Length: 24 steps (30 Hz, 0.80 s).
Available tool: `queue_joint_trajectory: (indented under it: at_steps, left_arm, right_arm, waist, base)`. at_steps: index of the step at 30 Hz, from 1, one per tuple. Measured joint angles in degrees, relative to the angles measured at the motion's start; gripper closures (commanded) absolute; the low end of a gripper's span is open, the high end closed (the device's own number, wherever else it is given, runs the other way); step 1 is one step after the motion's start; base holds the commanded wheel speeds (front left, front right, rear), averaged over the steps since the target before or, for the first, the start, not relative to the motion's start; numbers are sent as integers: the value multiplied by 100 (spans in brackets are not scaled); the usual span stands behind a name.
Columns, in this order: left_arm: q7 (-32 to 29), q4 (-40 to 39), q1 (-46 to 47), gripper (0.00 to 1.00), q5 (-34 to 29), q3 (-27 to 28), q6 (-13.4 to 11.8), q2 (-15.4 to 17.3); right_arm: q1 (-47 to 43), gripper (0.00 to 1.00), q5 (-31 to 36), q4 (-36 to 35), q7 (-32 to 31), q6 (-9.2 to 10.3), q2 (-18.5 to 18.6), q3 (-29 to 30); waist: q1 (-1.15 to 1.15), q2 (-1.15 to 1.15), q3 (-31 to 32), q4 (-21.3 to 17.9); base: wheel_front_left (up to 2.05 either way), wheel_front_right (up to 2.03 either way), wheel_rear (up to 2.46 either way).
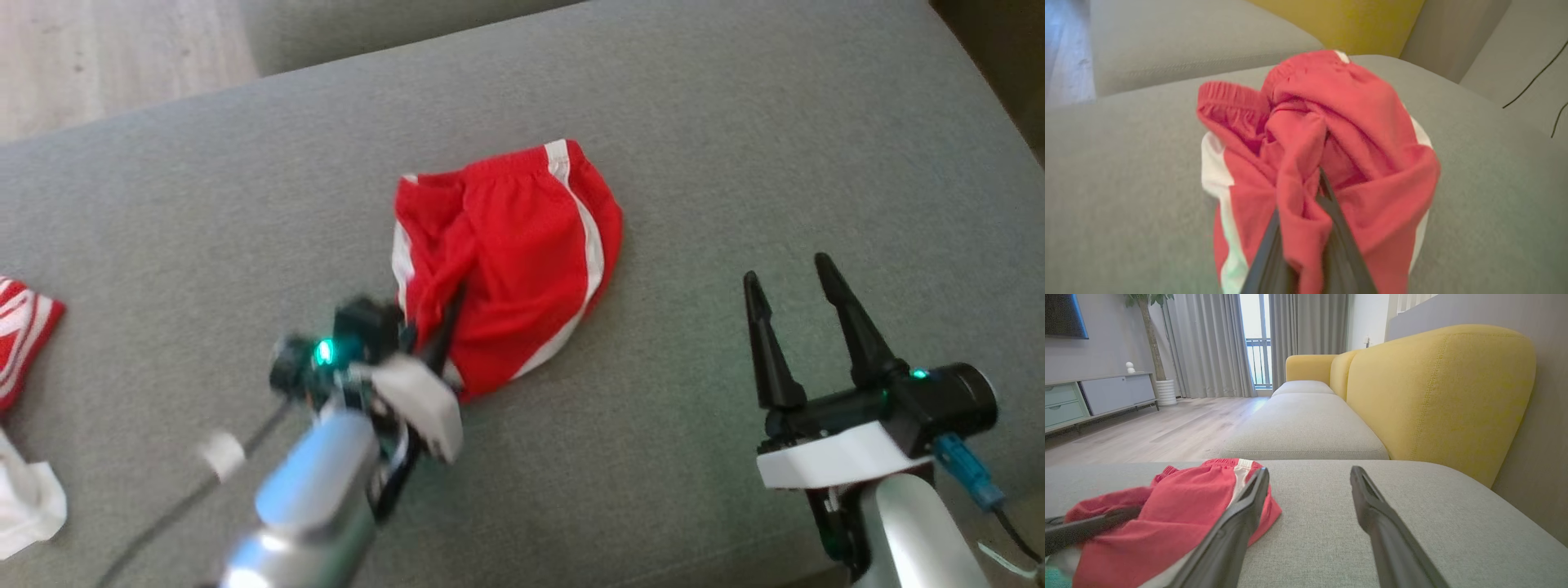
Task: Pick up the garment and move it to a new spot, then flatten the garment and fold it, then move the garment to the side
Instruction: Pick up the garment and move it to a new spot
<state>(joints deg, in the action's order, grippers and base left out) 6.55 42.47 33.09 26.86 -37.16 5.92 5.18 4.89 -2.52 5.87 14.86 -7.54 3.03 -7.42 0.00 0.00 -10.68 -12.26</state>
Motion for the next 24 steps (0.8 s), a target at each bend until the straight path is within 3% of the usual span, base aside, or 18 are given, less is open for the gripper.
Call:
queue_joint_trajectory:
  at_steps: [5,6,7,8,13,16,19,24]
  left_arm:
    - [220,-124,-740,100,125,-178,-45,-62]
    - [243,-210,-932,63,196,-179,-60,-65]
    - [260,-289,-1127,18,259,-175,-102,-66]
    - [270,-379,-1321,0,322,-164,-159,-62]
    - [491,-1147,-2242,0,452,26,-645,87]
    - [641,-1713,-2613,0,393,236,-1080,343]
    - [744,-2257,-2887,0,193,612,-1555,538]
    - [773,-3249,-3383,0,-256,1591,-2033,545]
  right_arm:
    - [-237,0,8,22,0,0,-8,77]
    - [-285,0,8,42,-1,0,-10,79]
    - [-330,0,8,48,0,0,-10,76]
    - [-357,0,8,68,-1,0,-14,74]
    - [-500,0,7,135,-1,0,-19,77]
    - [-658,0,-10,196,-1,0,-23,100]
    - [-861,0,-215,260,-1,0,-26,154]
    - [-1043,0,-586,397,-2,0,-37,222]
  waist:
    - [0,0,150,207]
    - [0,0,194,255]
    - [-1,0,243,301]
    - [-1,0,297,343]
    - [-1,0,609,542]
    - [-1,0,805,660]
    - [-1,0,978,802]
    - [-2,0,1215,998]
  base:
    - [0,0,0]
    - [0,0,0]
    - [0,0,0]
    - [0,0,0]
    - [0,0,0]
    - [0,0,0]
    - [0,0,0]
    - [0,0,0]
